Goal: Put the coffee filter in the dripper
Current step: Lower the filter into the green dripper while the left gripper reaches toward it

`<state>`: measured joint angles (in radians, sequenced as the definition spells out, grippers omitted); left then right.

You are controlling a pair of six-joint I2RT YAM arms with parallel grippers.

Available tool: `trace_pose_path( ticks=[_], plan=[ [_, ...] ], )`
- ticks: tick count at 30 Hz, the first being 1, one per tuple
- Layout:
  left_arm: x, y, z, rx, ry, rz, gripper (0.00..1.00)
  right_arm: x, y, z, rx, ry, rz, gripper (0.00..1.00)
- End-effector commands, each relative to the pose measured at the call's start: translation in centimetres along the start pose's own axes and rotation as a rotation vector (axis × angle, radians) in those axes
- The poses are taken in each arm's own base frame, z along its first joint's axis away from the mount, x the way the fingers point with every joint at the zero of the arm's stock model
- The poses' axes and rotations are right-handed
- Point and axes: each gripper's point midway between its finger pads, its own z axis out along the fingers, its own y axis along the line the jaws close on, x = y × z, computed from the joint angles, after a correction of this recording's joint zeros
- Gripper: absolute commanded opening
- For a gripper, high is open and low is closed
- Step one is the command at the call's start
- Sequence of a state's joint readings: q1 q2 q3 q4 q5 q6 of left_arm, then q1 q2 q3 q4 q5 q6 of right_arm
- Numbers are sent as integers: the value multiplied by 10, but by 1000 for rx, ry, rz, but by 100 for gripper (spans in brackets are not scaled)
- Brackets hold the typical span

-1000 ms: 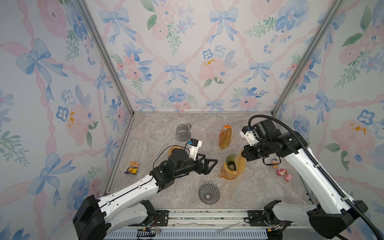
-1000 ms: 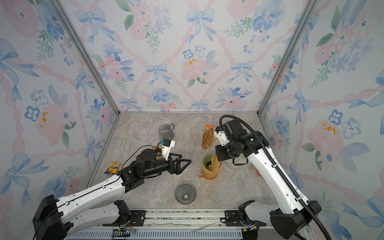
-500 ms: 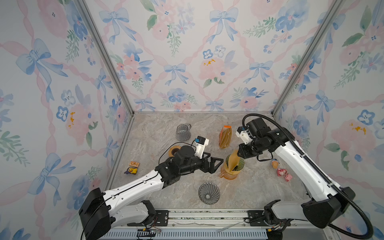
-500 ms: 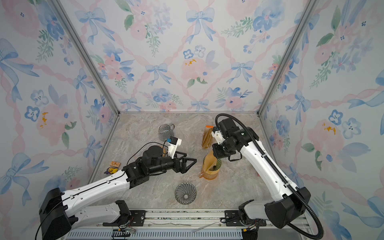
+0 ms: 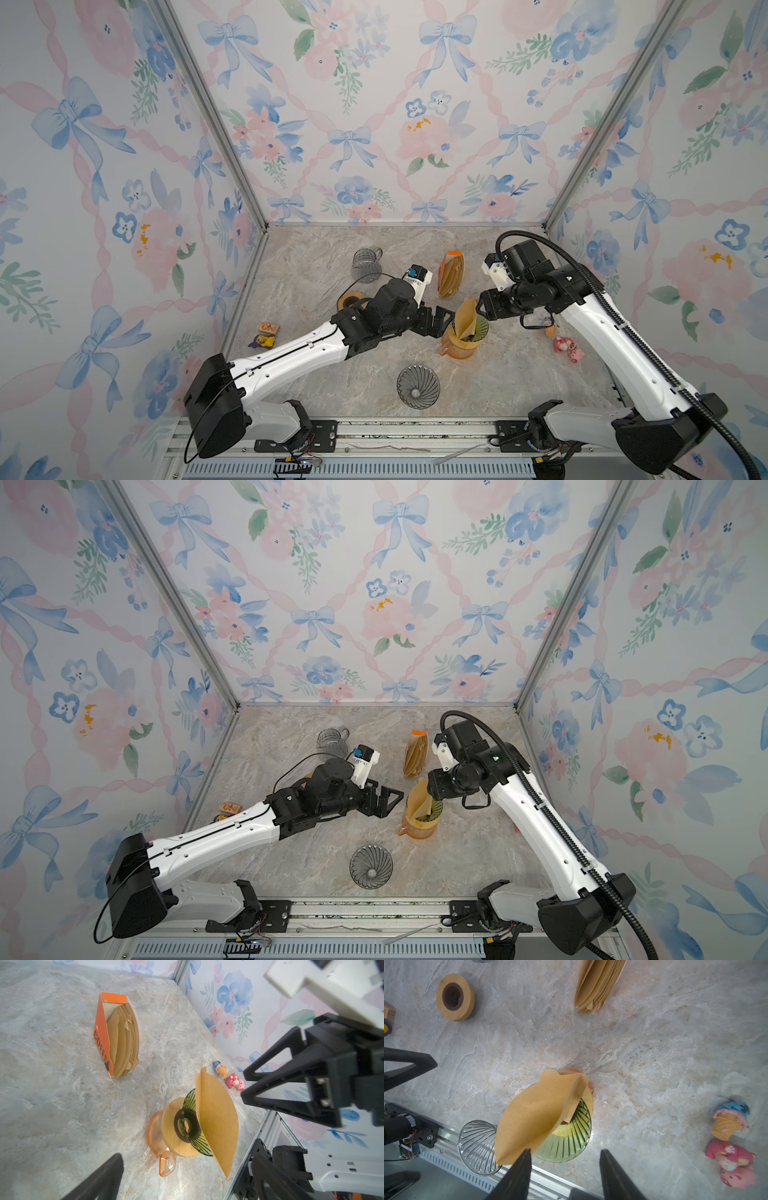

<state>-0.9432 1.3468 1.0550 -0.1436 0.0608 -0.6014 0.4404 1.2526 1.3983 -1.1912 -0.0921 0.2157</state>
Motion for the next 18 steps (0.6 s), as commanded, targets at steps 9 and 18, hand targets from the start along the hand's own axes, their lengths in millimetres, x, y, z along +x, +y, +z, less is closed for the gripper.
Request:
trace_pose_path(
  ticks=[9,18],
  plan=[
    [13,6,28,-85,165,-13,98,-11,-5,14,87,-18,63,89],
    [22,16,43,-144,225,-42,98,-4,-12,31,134,37,47,91]
  ],
)
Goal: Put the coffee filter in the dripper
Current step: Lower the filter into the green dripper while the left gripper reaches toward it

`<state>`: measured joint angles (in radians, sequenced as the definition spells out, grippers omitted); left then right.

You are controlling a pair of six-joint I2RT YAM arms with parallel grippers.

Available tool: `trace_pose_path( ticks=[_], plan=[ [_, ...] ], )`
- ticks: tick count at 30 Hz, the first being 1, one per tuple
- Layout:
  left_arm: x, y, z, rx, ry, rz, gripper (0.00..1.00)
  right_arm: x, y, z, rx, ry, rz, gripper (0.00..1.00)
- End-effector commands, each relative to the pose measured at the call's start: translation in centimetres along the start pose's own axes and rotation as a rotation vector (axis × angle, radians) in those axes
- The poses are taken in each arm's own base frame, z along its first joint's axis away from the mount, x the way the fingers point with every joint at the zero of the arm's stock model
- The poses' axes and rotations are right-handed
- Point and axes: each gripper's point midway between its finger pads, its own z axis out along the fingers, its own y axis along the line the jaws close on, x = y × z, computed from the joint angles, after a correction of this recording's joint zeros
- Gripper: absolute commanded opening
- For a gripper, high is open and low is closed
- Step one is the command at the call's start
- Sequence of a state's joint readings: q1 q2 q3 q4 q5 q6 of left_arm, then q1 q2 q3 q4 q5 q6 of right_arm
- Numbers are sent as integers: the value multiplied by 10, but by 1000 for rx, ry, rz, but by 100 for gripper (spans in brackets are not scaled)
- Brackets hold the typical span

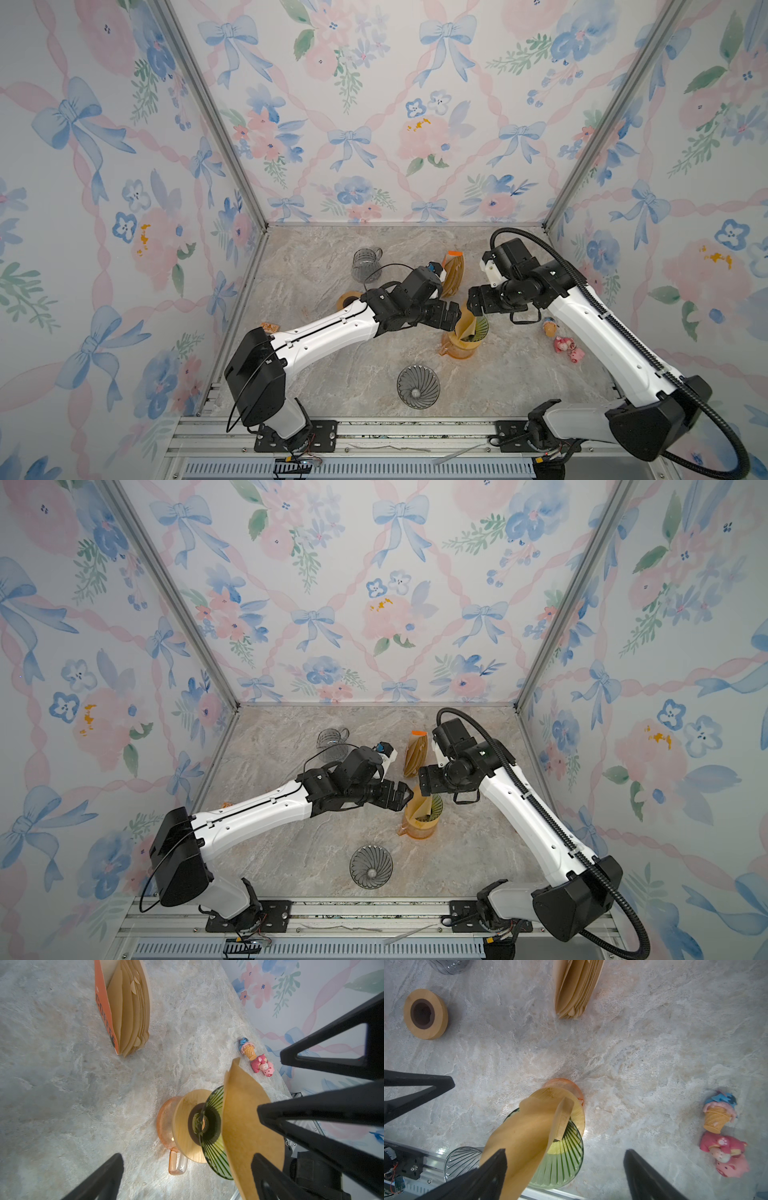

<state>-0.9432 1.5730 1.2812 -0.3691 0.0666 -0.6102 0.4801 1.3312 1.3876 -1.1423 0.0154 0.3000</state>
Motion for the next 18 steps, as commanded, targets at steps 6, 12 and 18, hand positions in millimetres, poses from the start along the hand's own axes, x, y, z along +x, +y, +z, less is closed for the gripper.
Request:
trace_pose_path(
  ticks=[6,12,18],
  plan=[
    [4,8,11,-41,42,-27,98,20,-12,12,61,37,0,92],
    [3,7,21,-42,56,-37,98,29,-17,13,55,27,26,92],
    [6,11,29,-57,70,-54,98,34,-19,19,57,36,32,92]
  ],
)
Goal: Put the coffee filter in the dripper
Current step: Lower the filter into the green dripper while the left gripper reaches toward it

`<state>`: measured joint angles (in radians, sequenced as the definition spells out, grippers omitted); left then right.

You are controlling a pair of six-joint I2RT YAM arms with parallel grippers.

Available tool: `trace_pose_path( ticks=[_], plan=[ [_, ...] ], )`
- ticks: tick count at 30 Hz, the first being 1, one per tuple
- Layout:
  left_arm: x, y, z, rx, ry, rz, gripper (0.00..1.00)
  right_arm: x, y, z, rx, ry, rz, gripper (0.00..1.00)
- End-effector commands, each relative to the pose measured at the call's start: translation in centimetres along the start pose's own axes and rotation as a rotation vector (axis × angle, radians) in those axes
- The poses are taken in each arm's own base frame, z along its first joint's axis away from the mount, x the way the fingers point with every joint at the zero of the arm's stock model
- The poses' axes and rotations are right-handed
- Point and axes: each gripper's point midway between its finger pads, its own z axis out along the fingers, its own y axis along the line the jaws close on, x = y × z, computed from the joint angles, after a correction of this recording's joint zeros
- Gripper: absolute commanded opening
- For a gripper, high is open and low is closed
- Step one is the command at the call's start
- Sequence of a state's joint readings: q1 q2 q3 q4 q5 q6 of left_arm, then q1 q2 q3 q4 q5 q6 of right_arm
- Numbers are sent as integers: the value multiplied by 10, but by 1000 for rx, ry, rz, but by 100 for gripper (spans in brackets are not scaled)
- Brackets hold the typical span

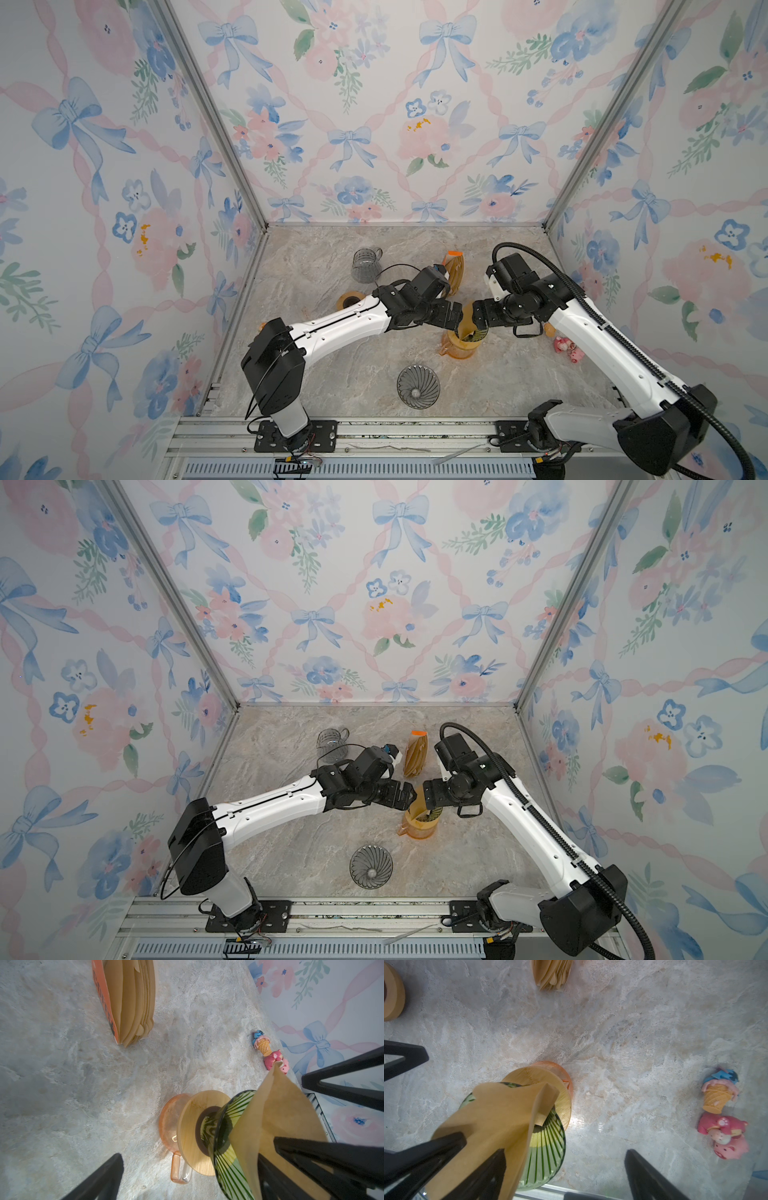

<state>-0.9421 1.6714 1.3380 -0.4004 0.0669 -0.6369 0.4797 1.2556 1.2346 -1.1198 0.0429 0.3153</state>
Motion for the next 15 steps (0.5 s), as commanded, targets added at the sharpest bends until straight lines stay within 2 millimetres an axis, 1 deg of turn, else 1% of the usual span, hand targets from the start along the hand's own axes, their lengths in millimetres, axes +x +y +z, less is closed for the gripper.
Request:
trace_pose_path(
  ticks=[1,6,15],
  plan=[
    [-1,4,4,-19,9,-22,98,1,-4,4,15,-6,23,92],
    [-1,6,7,-29,11,-23,98,5,-5,11,-1,-9,43,92],
    [1,10,19,-45,29,-24,98,11,-8,21,-9,12,60,93]
  ],
)
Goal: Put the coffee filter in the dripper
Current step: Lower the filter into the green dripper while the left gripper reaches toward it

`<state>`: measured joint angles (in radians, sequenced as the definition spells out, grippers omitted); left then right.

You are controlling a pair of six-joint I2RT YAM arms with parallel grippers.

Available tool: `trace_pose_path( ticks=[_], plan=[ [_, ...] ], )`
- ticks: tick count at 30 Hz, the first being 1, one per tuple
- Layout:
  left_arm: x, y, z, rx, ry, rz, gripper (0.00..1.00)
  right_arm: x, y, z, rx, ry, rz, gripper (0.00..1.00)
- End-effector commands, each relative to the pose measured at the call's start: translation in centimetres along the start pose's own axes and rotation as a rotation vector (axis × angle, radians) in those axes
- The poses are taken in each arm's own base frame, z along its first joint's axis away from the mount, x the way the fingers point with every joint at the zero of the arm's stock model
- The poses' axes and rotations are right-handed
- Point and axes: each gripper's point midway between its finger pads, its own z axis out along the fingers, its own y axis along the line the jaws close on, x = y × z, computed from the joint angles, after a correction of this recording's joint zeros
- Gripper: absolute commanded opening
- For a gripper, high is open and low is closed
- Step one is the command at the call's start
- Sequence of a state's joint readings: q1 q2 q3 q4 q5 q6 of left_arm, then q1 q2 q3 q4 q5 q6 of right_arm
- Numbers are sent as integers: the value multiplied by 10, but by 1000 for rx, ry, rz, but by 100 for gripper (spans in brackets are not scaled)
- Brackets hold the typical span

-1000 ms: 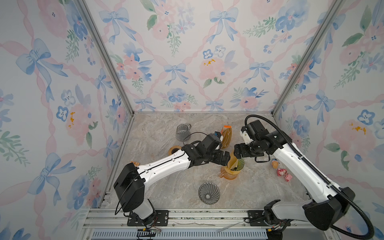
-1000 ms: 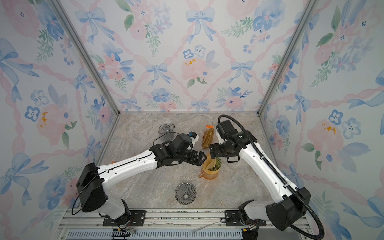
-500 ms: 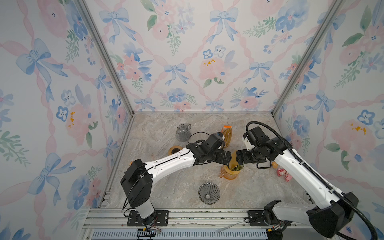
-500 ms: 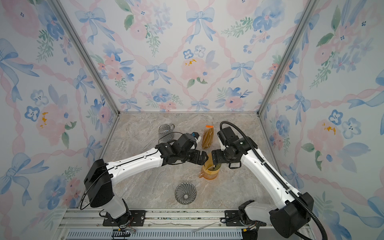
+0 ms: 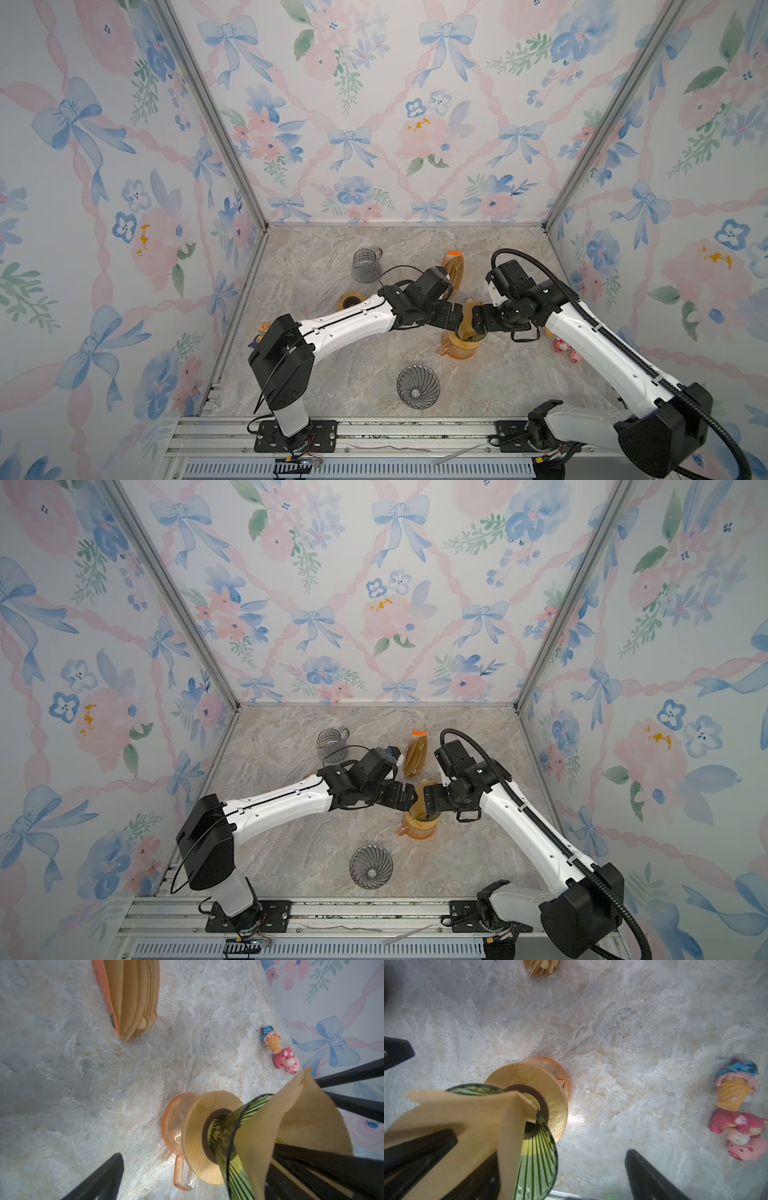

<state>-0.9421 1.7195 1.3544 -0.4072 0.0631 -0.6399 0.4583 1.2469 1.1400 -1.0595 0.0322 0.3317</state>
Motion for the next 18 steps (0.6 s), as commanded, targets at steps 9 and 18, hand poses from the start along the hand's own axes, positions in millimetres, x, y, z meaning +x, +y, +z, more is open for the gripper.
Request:
trace_pose_path(
  ticks=[9,18],
  plan=[
    [-6,16,8,-47,-1,-32,98,4,-5,13,-40,3,63,93],
    [-4,17,10,-49,7,-35,98,10,-7,22,-61,16,88,93]
  ],
)
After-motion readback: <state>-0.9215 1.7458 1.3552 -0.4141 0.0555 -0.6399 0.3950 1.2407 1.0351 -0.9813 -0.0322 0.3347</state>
